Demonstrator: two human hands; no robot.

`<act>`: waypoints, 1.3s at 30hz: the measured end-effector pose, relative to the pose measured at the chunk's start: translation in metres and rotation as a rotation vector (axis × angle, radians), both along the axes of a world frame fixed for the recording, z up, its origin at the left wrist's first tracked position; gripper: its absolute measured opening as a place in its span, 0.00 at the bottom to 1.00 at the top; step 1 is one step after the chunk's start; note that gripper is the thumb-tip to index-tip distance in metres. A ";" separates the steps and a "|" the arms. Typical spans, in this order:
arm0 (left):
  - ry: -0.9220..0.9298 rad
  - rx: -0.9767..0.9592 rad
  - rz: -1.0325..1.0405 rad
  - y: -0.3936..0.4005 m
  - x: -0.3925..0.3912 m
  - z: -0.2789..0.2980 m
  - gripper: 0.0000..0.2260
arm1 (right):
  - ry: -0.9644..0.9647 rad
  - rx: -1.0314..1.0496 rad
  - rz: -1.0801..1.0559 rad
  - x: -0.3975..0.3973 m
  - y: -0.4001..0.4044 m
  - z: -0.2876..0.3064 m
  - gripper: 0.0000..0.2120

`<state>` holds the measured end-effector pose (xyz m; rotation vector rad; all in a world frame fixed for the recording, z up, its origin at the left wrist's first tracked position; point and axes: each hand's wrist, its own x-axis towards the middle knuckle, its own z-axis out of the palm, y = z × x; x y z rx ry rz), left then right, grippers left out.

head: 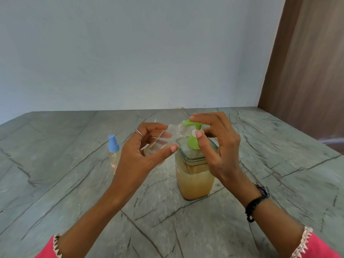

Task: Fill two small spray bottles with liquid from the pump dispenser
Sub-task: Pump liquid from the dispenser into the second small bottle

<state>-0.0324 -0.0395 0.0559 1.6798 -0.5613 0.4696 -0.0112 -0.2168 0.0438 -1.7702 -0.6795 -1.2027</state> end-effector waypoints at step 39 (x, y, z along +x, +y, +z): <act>0.036 -0.004 -0.017 -0.001 0.002 -0.001 0.16 | 0.451 0.142 0.407 -0.005 -0.004 0.001 0.15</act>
